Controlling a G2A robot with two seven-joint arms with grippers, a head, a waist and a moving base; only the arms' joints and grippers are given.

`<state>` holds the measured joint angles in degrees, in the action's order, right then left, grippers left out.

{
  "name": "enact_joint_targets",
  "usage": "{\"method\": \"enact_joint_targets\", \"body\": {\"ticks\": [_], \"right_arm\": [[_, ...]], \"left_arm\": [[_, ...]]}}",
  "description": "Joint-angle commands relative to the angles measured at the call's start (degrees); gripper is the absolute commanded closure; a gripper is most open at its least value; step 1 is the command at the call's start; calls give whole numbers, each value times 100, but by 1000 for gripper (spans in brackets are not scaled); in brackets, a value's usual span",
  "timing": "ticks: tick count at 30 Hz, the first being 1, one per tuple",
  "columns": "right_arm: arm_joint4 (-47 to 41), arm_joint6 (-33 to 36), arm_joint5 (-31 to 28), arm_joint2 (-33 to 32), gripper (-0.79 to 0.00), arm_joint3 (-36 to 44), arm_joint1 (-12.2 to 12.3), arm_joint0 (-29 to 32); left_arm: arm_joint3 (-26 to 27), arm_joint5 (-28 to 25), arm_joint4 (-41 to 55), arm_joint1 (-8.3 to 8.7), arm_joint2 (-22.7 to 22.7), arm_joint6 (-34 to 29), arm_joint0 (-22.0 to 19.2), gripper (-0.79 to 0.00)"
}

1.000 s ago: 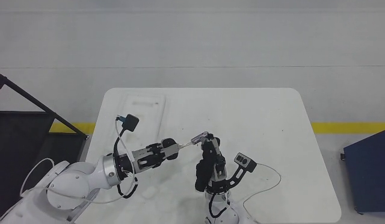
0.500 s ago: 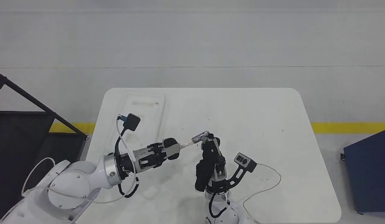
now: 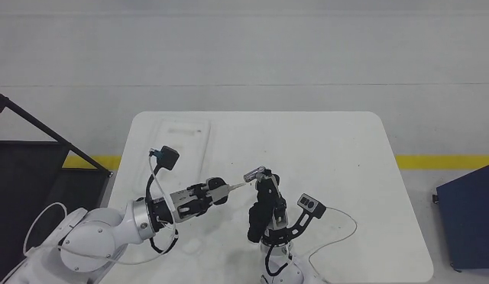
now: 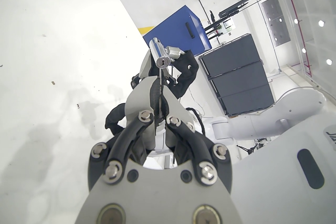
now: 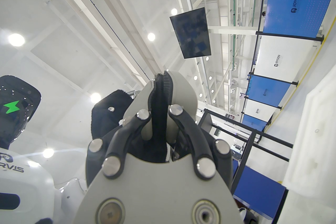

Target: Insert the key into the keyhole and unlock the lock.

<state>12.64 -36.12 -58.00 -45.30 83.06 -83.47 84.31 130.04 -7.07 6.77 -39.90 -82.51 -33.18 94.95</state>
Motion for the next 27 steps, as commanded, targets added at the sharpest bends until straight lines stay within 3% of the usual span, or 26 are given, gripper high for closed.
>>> {"method": "enact_joint_targets", "body": {"ticks": [1,13,27], "right_arm": [[0,0,0,0,0,0,0,0],[0,0,0,0,0,0,0,0],[0,0,0,0,0,0,0,0]], "left_arm": [[28,0,-86,-8,-43,30,49,0],[190,-147,-257,-56,-329,-103,252,0],[174,-20,-341,-131,-323,-337,-14,0]]}}
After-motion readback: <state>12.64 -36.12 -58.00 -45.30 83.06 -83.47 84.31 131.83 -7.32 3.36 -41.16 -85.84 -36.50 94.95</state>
